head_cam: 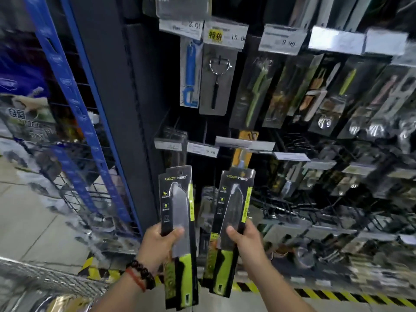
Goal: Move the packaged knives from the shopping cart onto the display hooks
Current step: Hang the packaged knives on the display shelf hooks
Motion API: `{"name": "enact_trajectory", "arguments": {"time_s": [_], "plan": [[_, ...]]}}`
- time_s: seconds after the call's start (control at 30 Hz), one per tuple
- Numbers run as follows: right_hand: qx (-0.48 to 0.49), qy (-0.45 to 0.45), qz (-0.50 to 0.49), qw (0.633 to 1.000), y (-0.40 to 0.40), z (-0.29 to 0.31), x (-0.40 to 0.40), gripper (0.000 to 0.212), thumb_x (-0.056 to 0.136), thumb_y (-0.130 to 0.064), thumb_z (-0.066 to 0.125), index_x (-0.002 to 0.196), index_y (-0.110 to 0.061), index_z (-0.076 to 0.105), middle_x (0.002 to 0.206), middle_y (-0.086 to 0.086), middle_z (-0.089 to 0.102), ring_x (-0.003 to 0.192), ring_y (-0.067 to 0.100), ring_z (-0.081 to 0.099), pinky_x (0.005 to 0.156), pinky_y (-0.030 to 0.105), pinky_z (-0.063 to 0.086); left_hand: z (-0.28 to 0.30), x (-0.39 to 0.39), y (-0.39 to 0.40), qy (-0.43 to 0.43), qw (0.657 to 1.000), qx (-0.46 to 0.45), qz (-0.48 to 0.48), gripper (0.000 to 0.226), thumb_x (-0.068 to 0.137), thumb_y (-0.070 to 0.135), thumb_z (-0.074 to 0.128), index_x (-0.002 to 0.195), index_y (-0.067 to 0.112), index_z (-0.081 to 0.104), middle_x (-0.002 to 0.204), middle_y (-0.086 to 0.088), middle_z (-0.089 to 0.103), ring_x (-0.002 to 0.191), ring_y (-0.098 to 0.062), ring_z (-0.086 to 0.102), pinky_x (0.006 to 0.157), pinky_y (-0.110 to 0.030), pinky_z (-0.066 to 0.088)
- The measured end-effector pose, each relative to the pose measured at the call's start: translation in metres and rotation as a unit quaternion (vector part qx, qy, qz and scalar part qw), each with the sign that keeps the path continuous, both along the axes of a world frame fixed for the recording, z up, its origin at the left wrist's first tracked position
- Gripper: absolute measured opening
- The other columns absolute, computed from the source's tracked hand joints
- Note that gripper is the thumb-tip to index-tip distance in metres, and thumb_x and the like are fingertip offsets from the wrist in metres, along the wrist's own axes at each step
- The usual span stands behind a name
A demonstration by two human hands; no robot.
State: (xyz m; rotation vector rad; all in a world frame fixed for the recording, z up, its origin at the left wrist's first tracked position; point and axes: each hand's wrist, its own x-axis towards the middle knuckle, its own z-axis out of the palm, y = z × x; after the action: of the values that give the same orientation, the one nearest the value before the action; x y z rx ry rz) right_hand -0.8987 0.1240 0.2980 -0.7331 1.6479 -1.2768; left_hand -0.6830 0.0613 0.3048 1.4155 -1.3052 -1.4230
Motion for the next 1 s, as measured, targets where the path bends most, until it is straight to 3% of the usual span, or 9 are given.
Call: {"name": "enact_trajectory", "arguments": {"time_s": [0.23,0.3,0.37,0.43,0.5,0.57,0.67,0.8,1.0], "plan": [[0.009,-0.038,0.052,0.998,-0.041,-0.01,-0.022,0.023,0.09,-0.032,0.066,0.11,-0.021,0.068,0.106,-0.002,0.074,0.101,0.02,0.069,0.096,0.047,0.052,-0.004,-0.023,-0.014,0.029,0.997,0.048,0.05,0.049,0.067,0.066,0.067,0.086,0.02,0.064,0.091,0.007,0.061,0.088,-0.014,0.057,0.079,-0.032,0.043],[0.03,-0.01,0.077,0.997,-0.052,-0.013,-0.023,0.031,0.088,-0.043,0.066,0.109,-0.02,0.067,0.107,-0.001,0.073,0.101,0.019,0.068,0.097,0.047,0.051,-0.009,-0.027,-0.021,0.01,0.997,0.051,0.06,0.07,0.059,0.081,0.064,0.087,0.017,0.067,0.088,0.005,0.066,0.086,-0.016,0.06,0.082,-0.035,0.047],[0.033,0.007,0.079,0.996,-0.065,-0.022,-0.024,0.054,0.079,-0.057,0.069,0.118,-0.02,0.064,0.118,0.0,0.069,0.109,0.02,0.065,0.099,0.049,0.05,-0.013,-0.03,-0.03,-0.01,0.996,0.05,0.067,0.069,0.055,0.085,0.062,0.077,0.019,0.068,0.076,0.003,0.069,0.076,-0.018,0.063,0.076,-0.036,0.049],[0.045,0.01,0.088,0.995,-0.077,-0.033,-0.027,0.075,0.07,-0.067,0.07,0.129,-0.022,0.058,0.13,0.0,0.063,0.119,0.023,0.06,0.103,0.049,0.047,-0.012,-0.032,-0.036,-0.011,0.996,0.048,0.07,0.057,0.063,0.078,0.064,0.059,0.022,0.058,0.054,0.012,0.053,0.06,-0.016,0.051,0.063,-0.031,0.037],[0.054,0.014,0.096,0.994,-0.086,-0.028,-0.026,0.045,0.084,-0.047,0.069,0.121,-0.022,0.061,0.122,-0.001,0.067,0.115,0.023,0.062,0.1,0.045,0.048,-0.01,-0.033,-0.042,-0.014,0.996,0.048,0.071,0.043,0.069,0.065,0.062,0.058,0.024,0.051,0.045,0.014,0.041,0.055,-0.015,0.042,0.058,-0.027,0.029],[0.068,0.012,0.114,0.991,-0.096,-0.026,-0.024,0.016,0.094,-0.024,0.063,0.109,-0.023,0.063,0.11,-0.003,0.07,0.105,0.019,0.065,0.093,0.04,0.05,-0.017,-0.03,-0.048,-0.014,0.997,0.04,0.07,0.043,0.078,0.053,0.063,0.077,0.01,0.065,0.052,0.005,0.052,0.058,-0.016,0.046,0.057,-0.028,0.037],[0.086,0.025,0.115,0.989,-0.115,-0.032,-0.02,0.011,0.094,-0.017,0.062,0.104,-0.021,0.064,0.106,0.0,0.071,0.1,0.018,0.066,0.093,0.042,0.05,-0.025,-0.023,-0.06,-0.019,0.996,0.035,0.079,0.046,0.091,0.028,0.064,0.104,-0.015,0.053,0.081,-0.016,0.069,0.069,-0.025,0.058,0.076,-0.032,0.05],[0.084,0.045,0.113,0.989,-0.143,-0.036,-0.012,0.012,0.094,-0.011,0.062,0.105,-0.015,0.063,0.099,0.001,0.07,0.086,0.013,0.065,0.065,0.025,0.049,-0.038,-0.012,-0.08,-0.022,0.996,0.049,0.07,0.012,0.089,0.022,0.067,0.094,0.012,0.068,0.086,0.007,0.067,0.095,-0.018,0.065,0.071,-0.023,0.046],[0.053,0.059,0.108,0.991,-0.178,-0.028,0.0,0.013,0.095,-0.013,0.061,0.1,-0.025,0.061,0.098,-0.006,0.069,0.093,0.012,0.066,0.068,0.021,0.047,-0.038,-0.005,-0.103,0.044,0.995,0.079,0.05,0.008,0.092,0.017,0.063,0.098,0.021,0.065,0.1,0.013,0.065,0.097,-0.001,0.059,0.088,-0.026,0.044]]}}
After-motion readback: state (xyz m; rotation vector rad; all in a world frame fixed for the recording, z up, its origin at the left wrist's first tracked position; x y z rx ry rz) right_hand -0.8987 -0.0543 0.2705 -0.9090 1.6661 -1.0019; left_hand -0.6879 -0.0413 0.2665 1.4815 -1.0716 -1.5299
